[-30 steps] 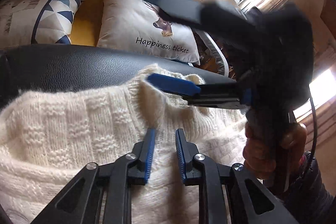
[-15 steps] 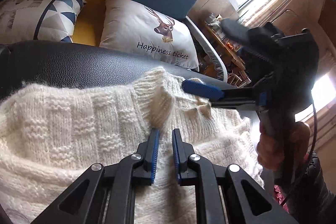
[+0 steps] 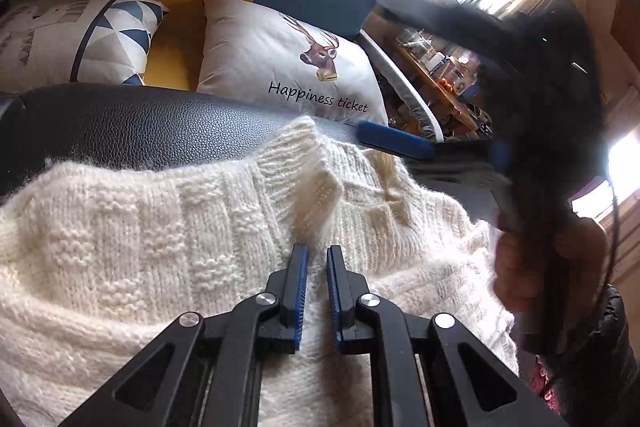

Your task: Fold clothes

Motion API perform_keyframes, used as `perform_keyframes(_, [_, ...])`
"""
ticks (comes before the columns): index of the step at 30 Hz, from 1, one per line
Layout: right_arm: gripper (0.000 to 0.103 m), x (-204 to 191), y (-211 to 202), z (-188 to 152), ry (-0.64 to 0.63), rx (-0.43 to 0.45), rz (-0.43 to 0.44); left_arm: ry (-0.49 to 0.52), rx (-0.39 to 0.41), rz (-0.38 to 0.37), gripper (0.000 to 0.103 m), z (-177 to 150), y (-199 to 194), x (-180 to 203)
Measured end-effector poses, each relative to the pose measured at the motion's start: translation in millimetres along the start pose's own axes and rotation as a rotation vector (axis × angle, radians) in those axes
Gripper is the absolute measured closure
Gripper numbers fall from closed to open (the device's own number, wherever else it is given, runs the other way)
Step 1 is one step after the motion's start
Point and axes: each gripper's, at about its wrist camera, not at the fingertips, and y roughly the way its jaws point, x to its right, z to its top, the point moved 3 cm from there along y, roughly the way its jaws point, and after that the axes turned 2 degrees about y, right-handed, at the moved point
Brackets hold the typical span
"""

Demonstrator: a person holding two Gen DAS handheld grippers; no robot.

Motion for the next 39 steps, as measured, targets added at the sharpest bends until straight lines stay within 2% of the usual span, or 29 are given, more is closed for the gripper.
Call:
perform_keyframes(3, [0.0,-6.3,-21.7,-16.1,-0.086,-0.059,-0.063,-0.015,-0.004,-0.004,0.093,0.9,0.5,-2.3])
perform_keyframes(7, [0.0,30.4,-24.8,-36.9,-0.015,-0.125,-0.206,-0.035,-0.017,0.016,0.096,2.9,3.0,-4.0])
perform_keyframes(9, [0.0,38.3,-30.6,-35.5,0.008,-0.088,-0.185,-0.074,-0.034,0.013,0.096,5.3,2.0,-6.8])
perform_keyframes(11, [0.0,40.4,-38.6,-32.1,0.064,-0.053,-0.168,-0.166,-0.047,0.015,0.097,8.1,-8.2,-12.1])
perform_keyframes(12, [0.0,36.5,-47.2,-35.3,0.065,-0.041,-0.166,-0.193,-0.028,0.022,0.088,7.0,-20.2,-12.0])
perform_keyframes(13, [0.0,29.5,-58.8,-41.9,0.045,-0.033,-0.165,-0.196,-0.004,0.023,0.086,3.4,-34.9,-10.0])
perform_keyframes(15, [0.0,15.3,-82.1,-54.9,0.006,-0.016,-0.164,-0.194,0.026,0.015,0.086,-9.0,-64.5,-4.8])
perform_keyframes(17, [0.0,3.3,-108.5,-82.4,-0.03,-0.004,-0.159,-0.191,0.043,0.007,0.085,-29.9,-96.0,0.1])
perform_keyframes(21, [0.0,4.3,-169.8,-162.4,-0.013,-0.01,-0.141,-0.184,0.058,0.004,0.084,-90.3,-156.8,6.9])
perform_keyframes(26, [0.0,33.5,-239.5,-266.9,0.079,-0.023,-0.269,-0.224,0.049,0.047,0.083,-177.3,-213.5,1.9])
perform_keyframes(30, [0.0,62.5,-274.4,-336.9,0.194,-0.024,-0.231,-0.283,0.072,0.069,0.082,-236.8,-252.2,-7.4])
perform_keyframes(32, [0.001,70.1,-288.2,-361.7,0.22,0.01,-0.2,-0.3,0.073,0.086,0.08,-258.8,-262.2,-9.7])
perform_keyframes(34, [0.001,73.4,-295.9,-374.5,0.249,0.053,-0.108,-0.326,0.058,0.095,0.08,-276.8,-267.3,-12.7])
perform_keyframes(36, [0.001,73.1,-292.7,-381.0,0.265,0.059,-0.004,-0.334,0.057,0.103,0.08,-291.5,-271.6,-13.8])
perform_keyframes(39, [0.001,65.4,-278.7,-383.8,0.224,0.063,0.042,-0.347,0.064,0.098,0.078,-308.6,-274.0,-12.0])
